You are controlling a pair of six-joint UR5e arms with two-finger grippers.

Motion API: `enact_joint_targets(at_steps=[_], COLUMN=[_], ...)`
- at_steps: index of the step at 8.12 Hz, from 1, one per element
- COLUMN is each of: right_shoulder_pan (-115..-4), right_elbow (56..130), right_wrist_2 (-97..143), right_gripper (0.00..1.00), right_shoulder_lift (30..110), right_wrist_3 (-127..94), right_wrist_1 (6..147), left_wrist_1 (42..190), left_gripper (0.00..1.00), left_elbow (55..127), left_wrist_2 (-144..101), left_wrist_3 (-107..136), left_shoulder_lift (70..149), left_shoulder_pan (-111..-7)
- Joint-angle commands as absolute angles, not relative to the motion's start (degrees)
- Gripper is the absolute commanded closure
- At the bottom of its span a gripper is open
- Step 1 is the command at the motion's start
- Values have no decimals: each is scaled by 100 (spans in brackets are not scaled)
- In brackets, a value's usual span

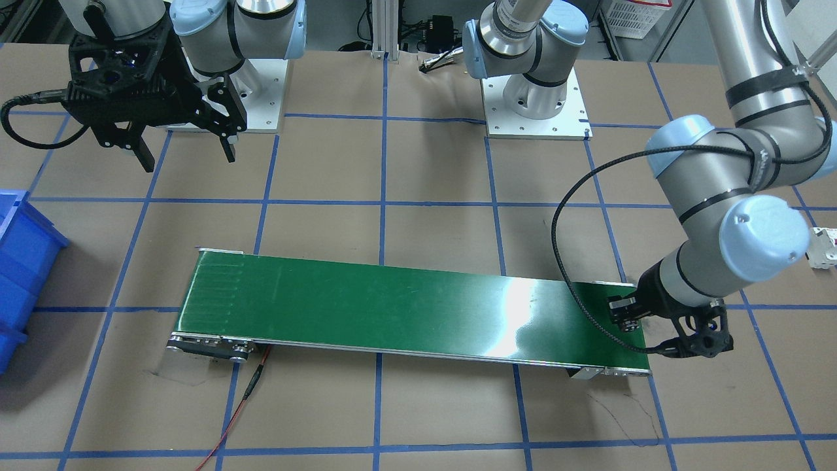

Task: Move capacitor from left to right
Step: 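Carry the capacitor with the left gripper onto the green belt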

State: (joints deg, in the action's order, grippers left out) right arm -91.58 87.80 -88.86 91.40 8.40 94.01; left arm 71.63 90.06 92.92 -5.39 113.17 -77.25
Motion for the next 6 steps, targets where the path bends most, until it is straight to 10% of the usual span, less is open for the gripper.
enact_joint_targets(at_steps=[1,5,6], right_shoulder_pan=[-9158,-9158,-9167], right_elbow=[8780,8780,8780], right_wrist_2=[-8886,-8877,-8877], right_gripper=[0,0,0], right_shoulder_lift=[9141,9141,9141], right_wrist_3=[835,844,835], right_wrist_1=[9396,9396,9396], left_wrist_1=[7146,7023,6605], left_gripper=[100,100,72], left_elbow=[9000,9009,9009], left_wrist_2=[9325,9299,9255], left_wrist_3=[-1324,-1503,-1399], left_shoulder_lift=[11478,11637,11654], left_shoulder_pan=[-7900,-7972,-7980])
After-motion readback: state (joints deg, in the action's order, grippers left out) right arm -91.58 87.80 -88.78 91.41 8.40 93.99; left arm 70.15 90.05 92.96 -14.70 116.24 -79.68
